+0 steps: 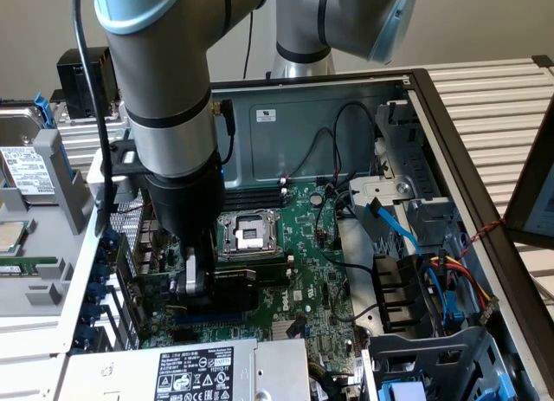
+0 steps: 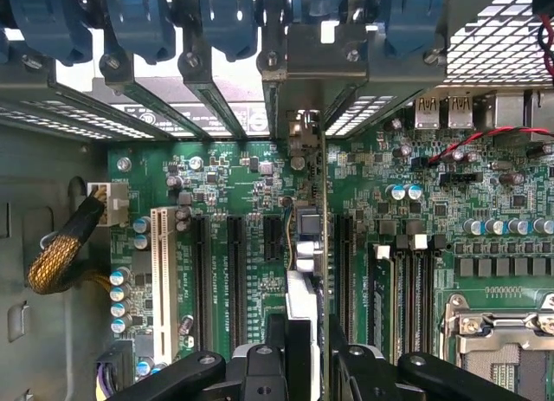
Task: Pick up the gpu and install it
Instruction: 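Insert the gpu into the slot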
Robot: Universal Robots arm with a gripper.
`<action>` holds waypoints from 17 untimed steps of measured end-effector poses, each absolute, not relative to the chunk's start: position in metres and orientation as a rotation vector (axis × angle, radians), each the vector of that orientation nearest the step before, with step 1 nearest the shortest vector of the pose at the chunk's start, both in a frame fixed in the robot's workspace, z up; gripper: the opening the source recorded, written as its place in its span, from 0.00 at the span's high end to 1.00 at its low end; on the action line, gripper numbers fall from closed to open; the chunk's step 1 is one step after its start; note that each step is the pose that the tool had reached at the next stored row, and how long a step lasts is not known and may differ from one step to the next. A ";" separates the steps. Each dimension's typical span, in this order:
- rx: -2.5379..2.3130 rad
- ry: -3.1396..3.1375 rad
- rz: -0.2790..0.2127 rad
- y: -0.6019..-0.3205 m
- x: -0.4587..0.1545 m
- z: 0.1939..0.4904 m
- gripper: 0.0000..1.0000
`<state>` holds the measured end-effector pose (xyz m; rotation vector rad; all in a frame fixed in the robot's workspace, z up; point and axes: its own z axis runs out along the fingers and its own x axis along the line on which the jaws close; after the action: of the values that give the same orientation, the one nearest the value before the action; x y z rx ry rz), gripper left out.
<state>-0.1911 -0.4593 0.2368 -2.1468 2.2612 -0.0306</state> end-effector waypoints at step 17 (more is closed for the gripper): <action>-2.146 2.260 -0.031 -0.459 -0.191 0.236 0.72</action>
<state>-0.1910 -0.4594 0.2358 -2.1457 2.2598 -0.0310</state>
